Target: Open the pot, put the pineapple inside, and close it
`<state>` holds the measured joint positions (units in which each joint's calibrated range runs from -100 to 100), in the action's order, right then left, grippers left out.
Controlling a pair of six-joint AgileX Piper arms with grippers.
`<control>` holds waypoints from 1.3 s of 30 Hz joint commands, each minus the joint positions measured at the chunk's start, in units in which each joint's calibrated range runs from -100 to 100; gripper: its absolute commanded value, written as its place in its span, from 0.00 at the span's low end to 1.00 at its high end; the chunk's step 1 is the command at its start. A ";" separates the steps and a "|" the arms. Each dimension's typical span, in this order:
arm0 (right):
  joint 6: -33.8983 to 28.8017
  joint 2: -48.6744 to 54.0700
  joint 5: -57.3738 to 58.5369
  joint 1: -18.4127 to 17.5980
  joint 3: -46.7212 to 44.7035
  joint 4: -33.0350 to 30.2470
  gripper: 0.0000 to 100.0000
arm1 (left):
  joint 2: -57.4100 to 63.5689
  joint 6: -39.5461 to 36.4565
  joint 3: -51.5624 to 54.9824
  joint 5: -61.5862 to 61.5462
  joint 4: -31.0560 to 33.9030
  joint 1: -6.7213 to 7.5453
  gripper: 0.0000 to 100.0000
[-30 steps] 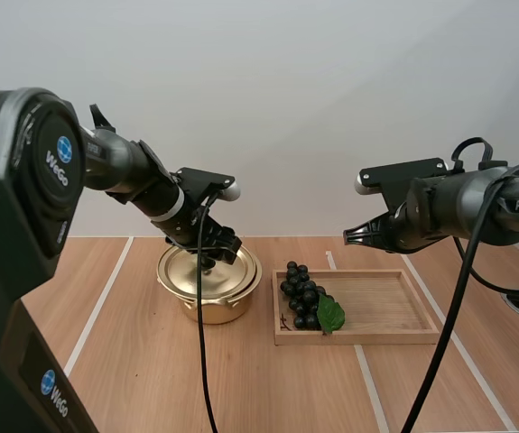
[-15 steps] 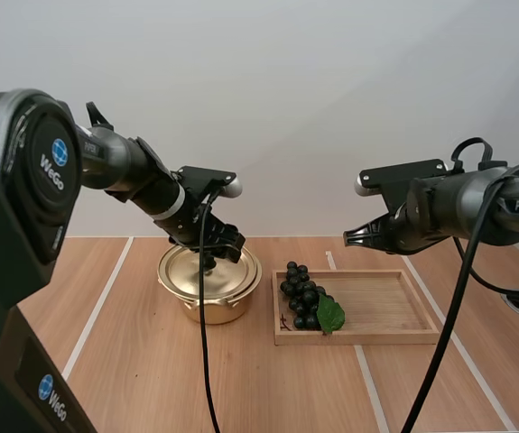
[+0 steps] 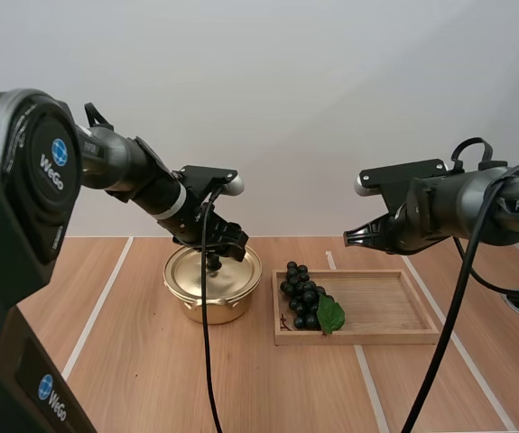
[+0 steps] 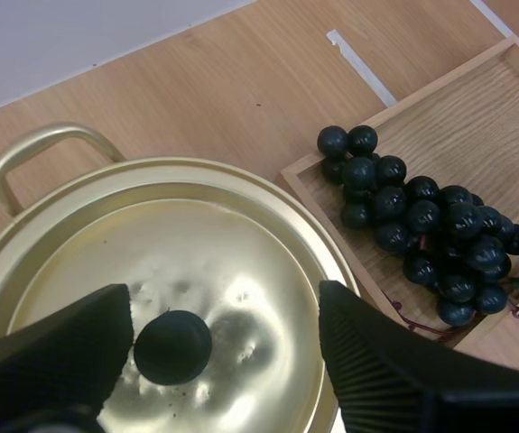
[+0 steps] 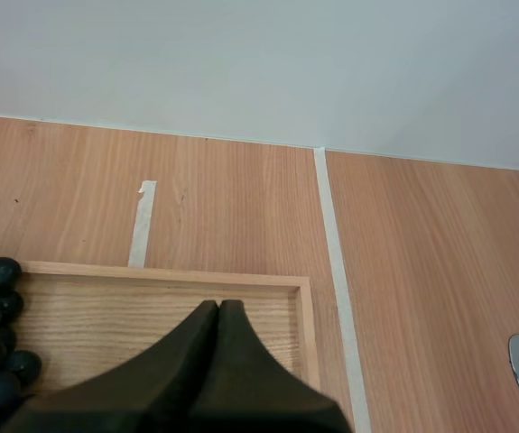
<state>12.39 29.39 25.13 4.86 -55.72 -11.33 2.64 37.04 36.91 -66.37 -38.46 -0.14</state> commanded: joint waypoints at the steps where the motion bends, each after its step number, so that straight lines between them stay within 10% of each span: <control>1: -0.29 0.16 0.04 0.20 -0.20 -0.53 0.00 | 0.67 0.60 -1.04 0.08 -1.59 0.19 0.94; 5: -0.29 0.16 0.04 0.20 -0.20 -0.53 0.00 | 3.64 0.01 -4.57 -2.75 -1.59 0.11 0.75; 11: -0.29 0.47 -0.22 0.20 -0.20 -1.43 0.00 | 17.12 -3.10 -12.31 -4.75 -1.48 0.11 0.00; 16: -0.29 4.40 -4.79 0.20 -0.20 -1.43 0.00 | 31.38 -4.28 -14.47 0.74 -1.37 -2.13 0.00; 26: -0.29 27.12 -14.06 0.20 -0.20 -1.04 0.00 | 54.73 -5.24 -11.70 9.17 -3.12 -12.04 0.00; 39: -0.13 47.41 -10.15 2.19 -5.55 -5.06 0.00 | 77.78 4.54 17.38 28.92 -19.16 -12.30 0.00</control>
<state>12.39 73.84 15.70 6.84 -60.24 -16.57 78.34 39.23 50.80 -39.88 -53.67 -12.31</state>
